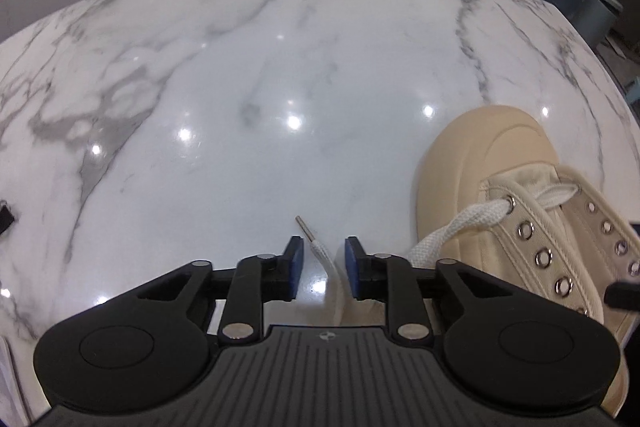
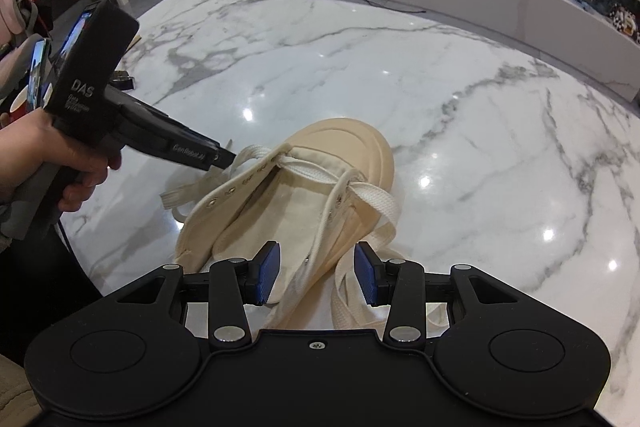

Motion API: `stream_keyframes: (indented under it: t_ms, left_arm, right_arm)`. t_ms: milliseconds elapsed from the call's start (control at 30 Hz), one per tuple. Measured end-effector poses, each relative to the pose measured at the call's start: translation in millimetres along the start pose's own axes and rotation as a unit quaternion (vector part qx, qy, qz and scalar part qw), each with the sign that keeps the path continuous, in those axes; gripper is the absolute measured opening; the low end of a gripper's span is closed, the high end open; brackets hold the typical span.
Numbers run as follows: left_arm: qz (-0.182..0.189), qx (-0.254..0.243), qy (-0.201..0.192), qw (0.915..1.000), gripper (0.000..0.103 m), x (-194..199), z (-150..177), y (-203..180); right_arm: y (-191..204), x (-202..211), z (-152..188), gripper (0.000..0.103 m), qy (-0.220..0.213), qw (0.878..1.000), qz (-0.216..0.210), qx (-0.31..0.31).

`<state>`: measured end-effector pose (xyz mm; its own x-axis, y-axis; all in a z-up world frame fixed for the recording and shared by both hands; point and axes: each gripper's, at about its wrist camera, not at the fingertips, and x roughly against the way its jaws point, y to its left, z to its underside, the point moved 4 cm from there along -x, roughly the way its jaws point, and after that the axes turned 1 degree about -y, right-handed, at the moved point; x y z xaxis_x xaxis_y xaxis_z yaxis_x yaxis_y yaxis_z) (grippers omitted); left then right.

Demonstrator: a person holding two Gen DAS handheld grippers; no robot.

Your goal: Lace up shoes with both hands

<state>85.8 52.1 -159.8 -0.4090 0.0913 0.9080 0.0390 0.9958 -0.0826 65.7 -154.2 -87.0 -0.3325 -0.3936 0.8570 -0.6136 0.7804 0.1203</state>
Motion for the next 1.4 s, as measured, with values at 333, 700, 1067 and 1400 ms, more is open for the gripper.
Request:
stream_keyframes:
  t_ms: [333,700,1067,1400]
  left_arm:
    - [-0.001,-0.022,-0.038,0.9991,0.000,34,5,17]
    - [-0.085,-0.050,-0.156,0.9829,0.000,161,-29,57]
    - [-0.147,-0.082,-0.261,0.9506,0.001,260,-64,51]
    - [-0.202,-0.090,-0.325,0.9194,0.001,318,-90,53]
  right_arm:
    - [0,4,3,0.039,-0.003,1.000,-0.007,-0.014]
    - [1,-1,1,0.039,0.027,0.999,-0.021,-0.015]
    - [6,-1,-1,0.039,0.048,0.999,0.005,0.009]
    - [8,7,-4,0.039,0.044,0.999,0.015,0.016]
